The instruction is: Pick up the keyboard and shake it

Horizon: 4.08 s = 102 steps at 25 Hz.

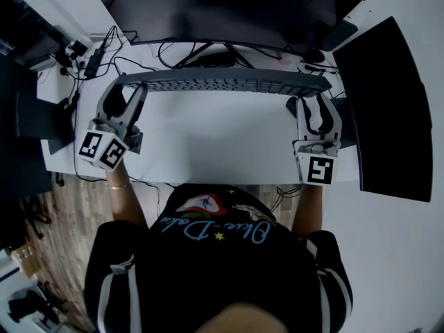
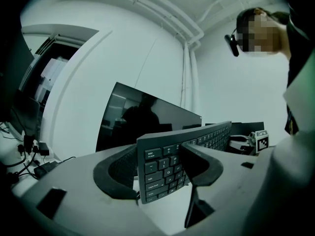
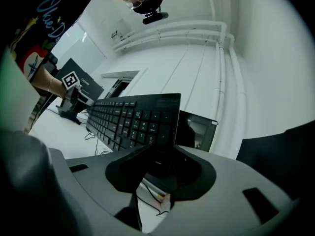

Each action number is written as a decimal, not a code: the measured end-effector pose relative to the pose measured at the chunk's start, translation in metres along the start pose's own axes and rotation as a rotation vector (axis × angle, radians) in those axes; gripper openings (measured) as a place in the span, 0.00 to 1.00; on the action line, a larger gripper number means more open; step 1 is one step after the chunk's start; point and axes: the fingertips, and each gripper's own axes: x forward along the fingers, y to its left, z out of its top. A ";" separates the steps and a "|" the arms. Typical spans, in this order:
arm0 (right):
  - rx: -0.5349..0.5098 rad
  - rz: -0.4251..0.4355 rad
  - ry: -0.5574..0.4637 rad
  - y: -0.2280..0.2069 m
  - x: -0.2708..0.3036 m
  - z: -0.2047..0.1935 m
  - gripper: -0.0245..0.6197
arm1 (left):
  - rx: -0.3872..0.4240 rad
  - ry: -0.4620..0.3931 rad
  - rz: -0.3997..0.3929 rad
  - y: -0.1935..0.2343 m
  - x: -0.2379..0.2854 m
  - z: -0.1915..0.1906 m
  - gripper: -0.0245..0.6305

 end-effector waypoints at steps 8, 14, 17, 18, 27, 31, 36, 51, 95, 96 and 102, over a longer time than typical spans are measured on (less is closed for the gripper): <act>0.078 0.018 0.085 0.010 -0.002 -0.036 0.24 | -0.023 0.087 0.013 0.005 0.004 -0.028 0.42; 0.126 0.027 0.126 0.018 -0.002 -0.056 0.24 | -0.040 0.141 0.017 0.008 0.007 -0.048 0.42; 0.149 0.037 0.152 0.023 -0.003 -0.068 0.24 | -0.053 0.171 0.023 0.009 0.006 -0.060 0.42; 0.155 0.040 0.162 0.025 -0.004 -0.072 0.24 | -0.058 0.182 0.026 0.010 0.006 -0.064 0.43; 0.224 0.070 0.251 0.044 -0.006 -0.107 0.24 | -0.102 0.263 0.056 0.018 0.001 -0.098 0.42; 0.264 0.075 0.291 0.053 -0.009 -0.122 0.24 | -0.113 0.306 0.068 0.020 -0.001 -0.113 0.42; 0.290 0.096 0.342 0.066 -0.015 -0.138 0.24 | -0.129 0.350 0.071 0.023 -0.006 -0.130 0.43; 0.369 0.145 0.478 0.094 -0.028 -0.182 0.24 | -0.164 0.478 0.077 0.032 -0.010 -0.176 0.42; 0.571 0.245 0.756 0.123 -0.017 -0.259 0.25 | -0.311 0.553 0.133 0.071 0.044 -0.236 0.42; 0.562 0.246 0.761 0.123 -0.016 -0.259 0.25 | -0.317 0.558 0.138 0.072 0.044 -0.238 0.42; 0.554 0.252 0.770 0.123 -0.012 -0.263 0.25 | -0.320 0.574 0.159 0.074 0.044 -0.246 0.42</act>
